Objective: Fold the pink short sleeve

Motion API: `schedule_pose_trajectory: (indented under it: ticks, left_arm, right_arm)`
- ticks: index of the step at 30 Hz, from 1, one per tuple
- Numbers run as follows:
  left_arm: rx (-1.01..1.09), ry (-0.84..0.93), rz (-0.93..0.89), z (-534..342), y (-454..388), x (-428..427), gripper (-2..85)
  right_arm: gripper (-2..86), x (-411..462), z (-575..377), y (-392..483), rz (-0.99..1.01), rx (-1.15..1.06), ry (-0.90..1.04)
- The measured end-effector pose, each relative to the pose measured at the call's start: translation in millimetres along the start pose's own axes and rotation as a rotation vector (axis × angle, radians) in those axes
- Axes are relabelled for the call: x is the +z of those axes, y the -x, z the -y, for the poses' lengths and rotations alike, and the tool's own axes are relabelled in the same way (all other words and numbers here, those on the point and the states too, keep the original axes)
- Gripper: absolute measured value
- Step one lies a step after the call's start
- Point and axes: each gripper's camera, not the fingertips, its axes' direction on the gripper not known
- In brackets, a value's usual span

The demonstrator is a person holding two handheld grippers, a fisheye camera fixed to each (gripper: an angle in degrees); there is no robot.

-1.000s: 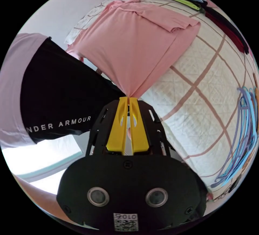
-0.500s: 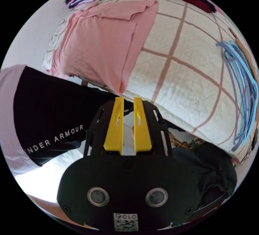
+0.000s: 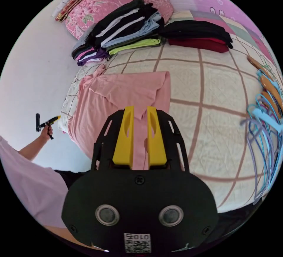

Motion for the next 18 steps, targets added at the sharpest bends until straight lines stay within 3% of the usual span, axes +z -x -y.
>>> schedule_pose_trajectory:
  ticks: [3, 8, 18]
  left_arm:
    - [0.130, -0.069, 0.002, 80, -29, 15, 4.8]
    - [0.360, -0.041, 0.012, 192, -81, 53, 5.9]
    - [0.588, 0.103, 0.033, 289, -137, 106, 3.6]
  right_arm:
    - [8.1, 21, 29, -12, -0.022, 0.008, 0.013]
    - [7.9, 48, 45, -20, -0.051, -0.003, 0.095]
    - [4.8, 39, 47, 0, -0.179, -0.112, 0.122]
